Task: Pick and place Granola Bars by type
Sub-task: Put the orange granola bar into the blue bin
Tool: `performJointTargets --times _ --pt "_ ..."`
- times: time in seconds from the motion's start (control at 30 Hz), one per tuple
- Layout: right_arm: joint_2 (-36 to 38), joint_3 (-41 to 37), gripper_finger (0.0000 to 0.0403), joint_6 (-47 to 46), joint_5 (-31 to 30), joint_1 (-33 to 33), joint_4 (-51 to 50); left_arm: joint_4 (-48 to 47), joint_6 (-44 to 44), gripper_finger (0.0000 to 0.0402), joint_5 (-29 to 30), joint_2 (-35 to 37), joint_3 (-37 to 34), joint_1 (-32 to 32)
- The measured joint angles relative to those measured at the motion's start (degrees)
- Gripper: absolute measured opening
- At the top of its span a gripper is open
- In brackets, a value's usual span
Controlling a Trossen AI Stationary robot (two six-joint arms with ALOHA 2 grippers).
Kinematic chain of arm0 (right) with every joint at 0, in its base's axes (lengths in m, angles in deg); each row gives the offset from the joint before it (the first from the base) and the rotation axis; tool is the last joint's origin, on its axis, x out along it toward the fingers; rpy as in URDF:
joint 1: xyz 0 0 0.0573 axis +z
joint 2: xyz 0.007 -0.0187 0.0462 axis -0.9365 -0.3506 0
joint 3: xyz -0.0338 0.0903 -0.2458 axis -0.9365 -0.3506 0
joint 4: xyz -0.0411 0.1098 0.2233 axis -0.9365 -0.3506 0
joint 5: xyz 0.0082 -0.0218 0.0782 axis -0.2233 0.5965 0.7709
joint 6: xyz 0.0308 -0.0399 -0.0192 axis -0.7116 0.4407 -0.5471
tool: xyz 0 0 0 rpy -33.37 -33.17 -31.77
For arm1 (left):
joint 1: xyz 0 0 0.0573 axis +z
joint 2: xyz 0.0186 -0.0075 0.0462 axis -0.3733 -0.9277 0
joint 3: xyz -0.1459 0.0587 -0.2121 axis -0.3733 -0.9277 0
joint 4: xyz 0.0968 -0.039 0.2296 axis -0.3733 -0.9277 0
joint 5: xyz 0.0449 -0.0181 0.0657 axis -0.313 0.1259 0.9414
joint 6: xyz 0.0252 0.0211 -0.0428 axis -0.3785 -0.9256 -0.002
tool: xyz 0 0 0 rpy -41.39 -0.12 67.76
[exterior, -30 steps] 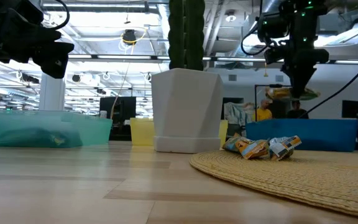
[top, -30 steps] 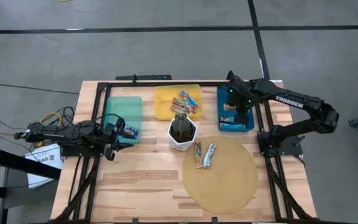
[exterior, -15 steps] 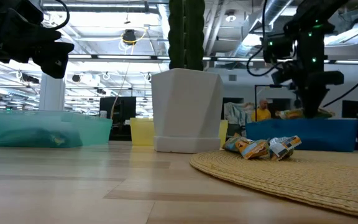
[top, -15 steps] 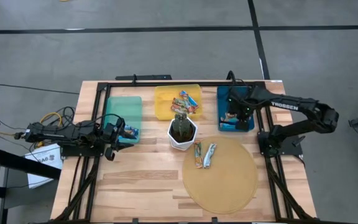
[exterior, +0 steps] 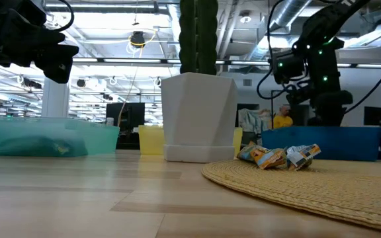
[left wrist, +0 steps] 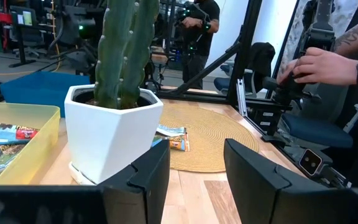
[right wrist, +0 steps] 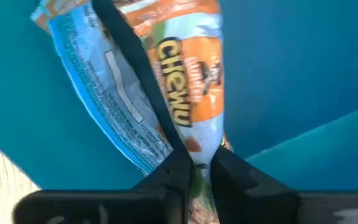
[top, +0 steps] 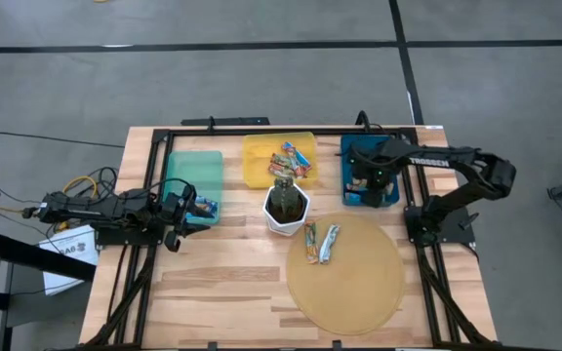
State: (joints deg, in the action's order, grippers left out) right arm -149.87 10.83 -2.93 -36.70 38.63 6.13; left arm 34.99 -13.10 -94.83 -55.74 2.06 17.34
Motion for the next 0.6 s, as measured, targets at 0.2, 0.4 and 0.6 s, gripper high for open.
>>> performJointTargets --times 0.2,0.4,0.6 --pt "-0.5 1.3 0.0093 -5.3 0.4 0.6 -2.7 0.0 0.0 0.0144 0.0 0.0 0.0 0.0" --pt "-0.5 3.5 0.0167 -6.5 -0.1 0.5 -5.6 0.0 0.0 0.0144 0.0 0.0 0.0 0.0" --pt "-0.5 3.8 0.0228 -8.4 -0.1 0.3 -5.8 0.0 0.0 0.0144 0.0 0.0 0.0 0.0"
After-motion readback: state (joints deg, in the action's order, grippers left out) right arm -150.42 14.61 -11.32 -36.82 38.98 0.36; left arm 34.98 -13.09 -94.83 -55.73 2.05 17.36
